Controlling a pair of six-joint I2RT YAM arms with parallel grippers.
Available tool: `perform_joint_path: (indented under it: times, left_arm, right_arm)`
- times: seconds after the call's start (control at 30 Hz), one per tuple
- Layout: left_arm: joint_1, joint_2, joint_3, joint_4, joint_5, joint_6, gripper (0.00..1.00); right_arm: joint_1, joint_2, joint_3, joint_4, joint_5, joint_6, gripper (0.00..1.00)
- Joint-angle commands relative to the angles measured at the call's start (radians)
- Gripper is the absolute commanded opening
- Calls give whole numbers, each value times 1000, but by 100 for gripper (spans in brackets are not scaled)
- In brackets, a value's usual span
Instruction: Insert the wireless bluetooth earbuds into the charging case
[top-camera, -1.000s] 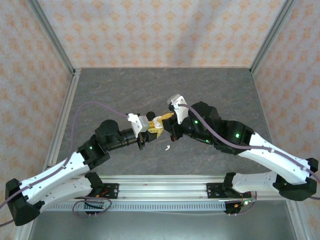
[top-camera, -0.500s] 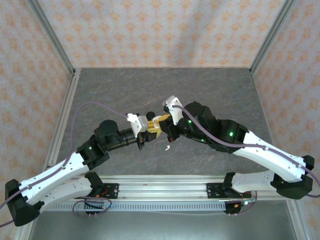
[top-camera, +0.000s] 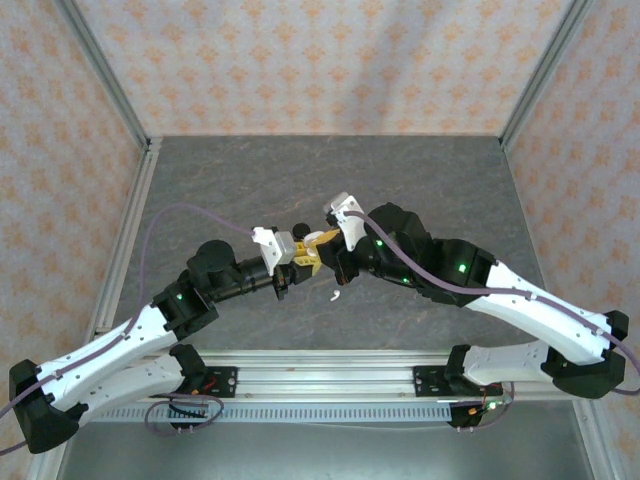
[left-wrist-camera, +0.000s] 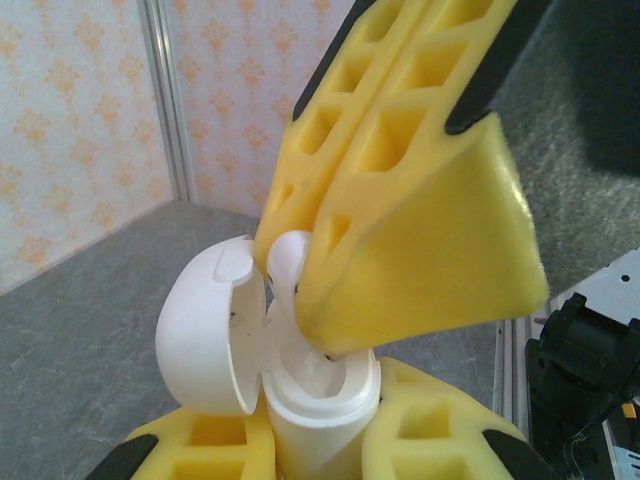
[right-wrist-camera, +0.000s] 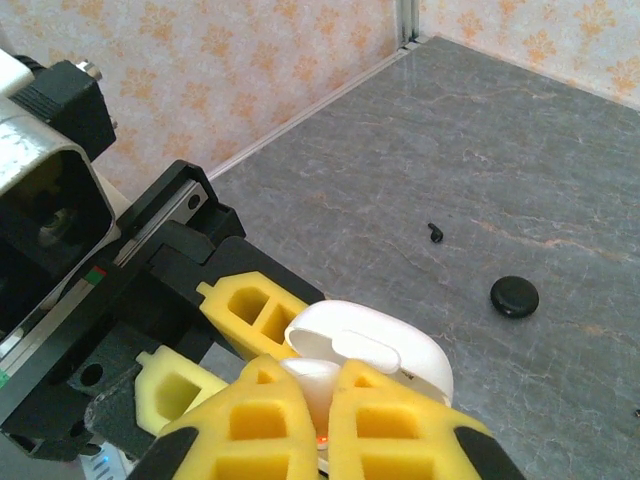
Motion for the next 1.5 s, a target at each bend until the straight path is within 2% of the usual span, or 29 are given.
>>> perform_joint_path:
  times: [0.0,0.2,0.3,0.5,0.63,0.8,0.93,1.1,1.17,1.33,1.47]
  left_arm:
    - [-6,-25,17,39,-8,-9,0]
    - [-8,-24,13,37,-13,-9,0]
    - [-7,-23,13,38,-14,-9,0]
    - [-7,-15,14,42,-12,-7,0]
    - [-7,-17,12,43,-12,-6,0]
    - [-7,-20,9,41,-11,-6,0]
    - [-8,-24,7,37,-15,-6,0]
    - [-7,-50,5,-9,-46,12,0]
    - [-6,-69,3,-53,-63,31,0]
    - [-6,-115,-6,-171,-74,54,0]
    - [-7,-176,-50,-182,-101,37,0]
  right_arm:
    - [5,11,-3,-35,-18,0,10]
    - [5,18,3,-33,-34,3,17]
    - [6,15,16,-28,-27,15,28]
    - [5,7,92,-40,63,91,49]
    - [3,-11,131,-43,92,138,55]
    - [-20,-25,154,-57,83,206,56]
    - [-45,-3,168,-101,26,242,47]
    - [-82,24,150,-169,43,323,41]
    - [-141,29,122,-206,28,383,40]
    - [-359,29,-52,-238,-114,542,38]
    - [-428,66,-197,-172,-196,616,38]
